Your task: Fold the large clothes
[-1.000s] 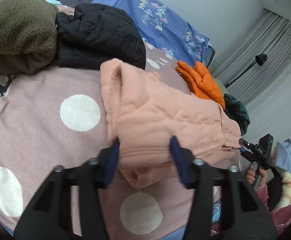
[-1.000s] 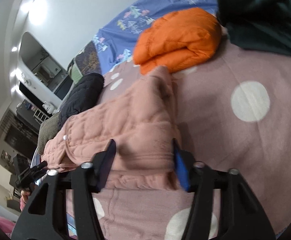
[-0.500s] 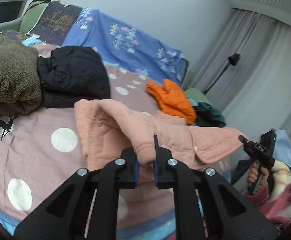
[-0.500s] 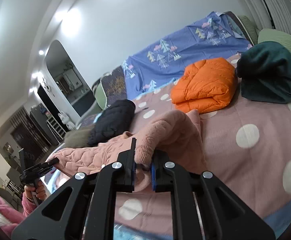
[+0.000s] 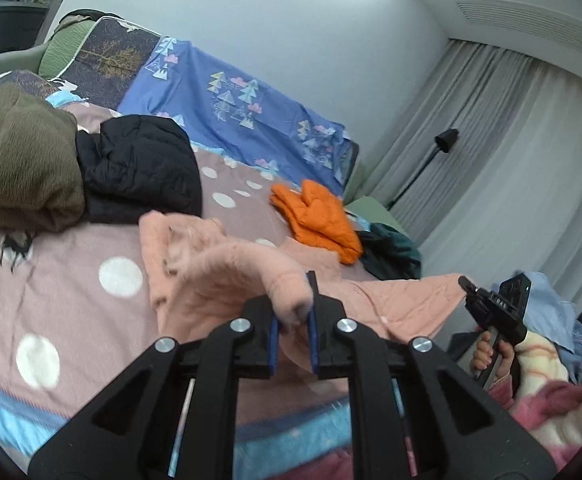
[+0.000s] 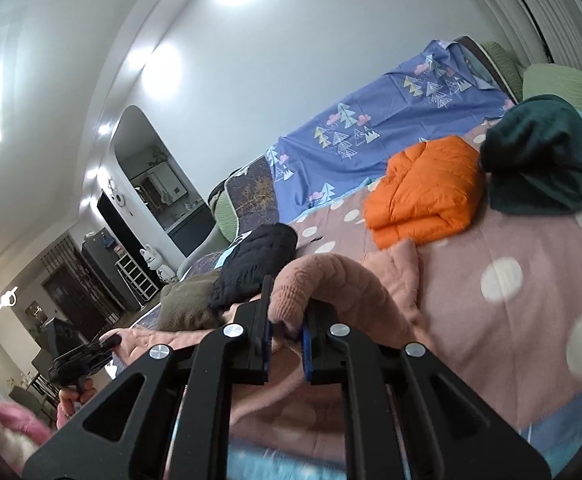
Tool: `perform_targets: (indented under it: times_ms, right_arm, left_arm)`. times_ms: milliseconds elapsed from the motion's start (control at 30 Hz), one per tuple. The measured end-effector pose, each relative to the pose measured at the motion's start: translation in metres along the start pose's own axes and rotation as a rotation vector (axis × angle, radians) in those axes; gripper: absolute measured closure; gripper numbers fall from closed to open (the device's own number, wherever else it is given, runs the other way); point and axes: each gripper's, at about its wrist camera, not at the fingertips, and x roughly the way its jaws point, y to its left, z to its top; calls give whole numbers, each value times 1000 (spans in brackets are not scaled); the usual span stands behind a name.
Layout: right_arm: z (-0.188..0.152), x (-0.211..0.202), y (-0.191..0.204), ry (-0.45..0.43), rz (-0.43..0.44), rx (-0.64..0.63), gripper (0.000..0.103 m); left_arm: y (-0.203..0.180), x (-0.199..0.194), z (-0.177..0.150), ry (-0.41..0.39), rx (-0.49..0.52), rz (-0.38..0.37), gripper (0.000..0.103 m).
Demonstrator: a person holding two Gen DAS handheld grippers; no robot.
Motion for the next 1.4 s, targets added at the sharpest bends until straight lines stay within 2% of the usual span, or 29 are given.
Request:
perform_targets:
  times_ms: [67, 167, 233, 267, 300, 333, 367, 400, 433, 500, 600, 700, 767, 867, 933, 1000, 1067, 1100, 1133, 1167, 1200, 1233, 1333, 1400]
  right_arm:
    - [21, 44, -24, 49, -80, 65, 91]
    - [35, 118, -64, 148, -171, 139, 90]
    - [35, 165, -91, 222, -200, 194, 81]
    - [34, 182, -102, 242, -223, 223, 77]
    - [33, 189, -108, 248, -233, 242, 70]
    - [33, 194, -114, 239, -220, 262, 66]
    - [34, 194, -116, 224, -188, 265, 62]
    - [36, 193, -117, 214, -172, 256, 53]
    - [39, 189, -116, 197, -174, 223, 48]
    - [44, 181, -115, 175, -213, 169, 46]
    - [48, 173, -121, 168, -247, 129, 43]
    - [41, 174, -128, 208, -269, 80, 42]
    - [29, 180, -133, 260, -280, 49, 42]
    - [16, 194, -135, 329, -248, 17, 42]
    - [11, 203, -132, 353, -229, -12, 35]
    - [11, 213, -130, 355, -220, -40, 32]
    - [12, 223, -129, 356, -227, -41, 32]
    - [12, 227, -128, 353, -236, -44, 44]
    - [13, 230, -127, 353, -274, -51, 85]
    - [15, 228, -126, 342, -301, -48, 91]
    - [17, 221, -123, 311, -296, -36, 93]
    - [21, 209, -117, 266, -275, -27, 94]
    - [28, 174, -103, 179, -225, 5, 94]
    - [26, 165, -102, 179, -267, 9, 94]
  left_arm:
    - [13, 26, 17, 36, -32, 31, 89]
    - [55, 91, 46, 127, -116, 119, 88]
    - [82, 140, 57, 192, -157, 189, 85]
    - [93, 160, 59, 218, -171, 219, 79]
    - [102, 176, 61, 236, -181, 250, 66]
    - [111, 190, 64, 238, -191, 285, 59]
    - [115, 193, 66, 231, -200, 281, 54]
    - [120, 194, 69, 219, -217, 255, 47]
    - [125, 191, 74, 196, -239, 215, 43]
    - [127, 180, 87, 125, -210, 234, 31]
    - [130, 168, 101, 72, -154, 299, 27]
    - [132, 158, 101, 55, -124, 279, 24]
    - [133, 155, 92, 62, -95, 261, 22]
    - [136, 160, 72, 122, -86, 185, 22]
    - [133, 167, 62, 158, -64, 148, 19]
    - [130, 180, 55, 208, -23, 155, 18]
    - [132, 203, 52, 272, -7, 200, 18]
    - [133, 209, 52, 280, -11, 211, 20]
    - [137, 219, 53, 281, -26, 220, 28]
    - [140, 222, 54, 275, -39, 207, 64]
    - [142, 225, 57, 267, -60, 186, 89]
    - [142, 222, 60, 235, -82, 170, 89]
    - [118, 194, 65, 112, -47, 114, 90]
    - [107, 180, 66, 71, -13, 111, 90]
